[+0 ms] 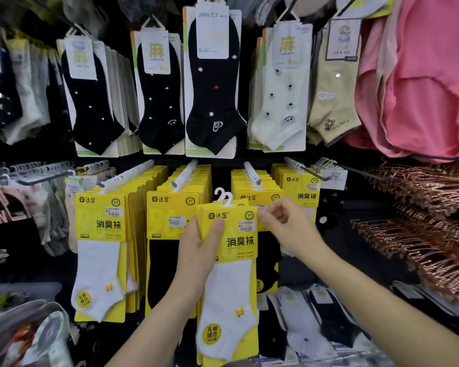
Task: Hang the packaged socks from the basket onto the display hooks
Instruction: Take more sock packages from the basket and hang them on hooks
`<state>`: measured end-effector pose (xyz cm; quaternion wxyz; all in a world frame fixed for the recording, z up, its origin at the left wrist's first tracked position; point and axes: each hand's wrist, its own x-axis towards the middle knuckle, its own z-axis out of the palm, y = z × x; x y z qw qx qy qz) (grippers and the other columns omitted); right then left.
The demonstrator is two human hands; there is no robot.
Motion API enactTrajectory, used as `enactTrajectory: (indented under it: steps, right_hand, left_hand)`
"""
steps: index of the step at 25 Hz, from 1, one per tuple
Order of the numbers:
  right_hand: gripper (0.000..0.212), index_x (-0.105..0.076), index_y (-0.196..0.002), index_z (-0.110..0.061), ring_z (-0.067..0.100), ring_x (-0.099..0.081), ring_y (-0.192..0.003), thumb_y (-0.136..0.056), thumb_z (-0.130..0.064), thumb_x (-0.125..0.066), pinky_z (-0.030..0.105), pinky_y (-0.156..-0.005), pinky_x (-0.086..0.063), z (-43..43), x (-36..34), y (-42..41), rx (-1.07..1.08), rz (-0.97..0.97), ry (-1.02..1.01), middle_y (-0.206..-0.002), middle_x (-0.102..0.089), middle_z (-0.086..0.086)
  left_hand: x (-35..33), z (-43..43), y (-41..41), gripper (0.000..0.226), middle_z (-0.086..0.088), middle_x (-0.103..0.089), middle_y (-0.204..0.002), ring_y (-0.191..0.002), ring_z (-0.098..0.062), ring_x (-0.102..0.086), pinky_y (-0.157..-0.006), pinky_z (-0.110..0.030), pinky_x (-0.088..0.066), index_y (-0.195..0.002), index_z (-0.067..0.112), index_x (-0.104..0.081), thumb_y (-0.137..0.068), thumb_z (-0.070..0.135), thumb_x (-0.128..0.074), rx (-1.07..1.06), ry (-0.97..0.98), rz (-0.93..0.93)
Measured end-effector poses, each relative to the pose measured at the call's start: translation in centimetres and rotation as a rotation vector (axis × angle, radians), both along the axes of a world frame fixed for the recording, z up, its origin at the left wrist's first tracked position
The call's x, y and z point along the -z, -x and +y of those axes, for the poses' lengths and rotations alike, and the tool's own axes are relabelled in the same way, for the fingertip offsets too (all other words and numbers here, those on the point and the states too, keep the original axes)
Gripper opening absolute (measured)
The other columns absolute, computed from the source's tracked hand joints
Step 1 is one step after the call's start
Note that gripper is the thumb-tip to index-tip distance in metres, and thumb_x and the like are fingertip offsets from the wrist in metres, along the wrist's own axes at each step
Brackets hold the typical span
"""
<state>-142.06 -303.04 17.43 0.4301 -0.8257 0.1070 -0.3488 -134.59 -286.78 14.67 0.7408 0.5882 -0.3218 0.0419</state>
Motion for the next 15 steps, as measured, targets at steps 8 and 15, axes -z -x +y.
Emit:
enactTrajectory:
  steps: [8, 15]
  right_hand:
    - [0.007, -0.061, -0.081, -0.023, -0.005, -0.065, -0.066, -0.084, -0.026, -0.066, 0.015, -0.053, -0.048, -0.3, 0.5, 1.1, -0.066, -0.009, -0.174, -0.065, -0.071, -0.015]
    - [0.024, -0.058, -0.080, -0.007, 0.040, -0.062, -0.064, -0.092, -0.028, -0.057, 0.041, -0.050, -0.051, -2.7, -0.9, 1.3, 0.187, -0.055, -0.142, -0.068, -0.064, 0.010]
  left_hand:
    - [0.0, -1.5, 0.8, 0.021, 0.008, -0.070, -0.106, -0.097, -0.004, -0.066, -0.080, -0.023, -0.055, -0.107, 0.029, -0.060, -0.092, 0.035, -0.047, 0.088, -0.048, 0.031]
    - [-0.1, 0.7, -1.4, 0.017, 0.013, -0.070, -0.095, -0.091, -0.002, -0.066, -0.070, -0.018, -0.052, -0.103, 0.029, -0.060, -0.096, 0.031, -0.044, -0.092, -0.018, 0.017]
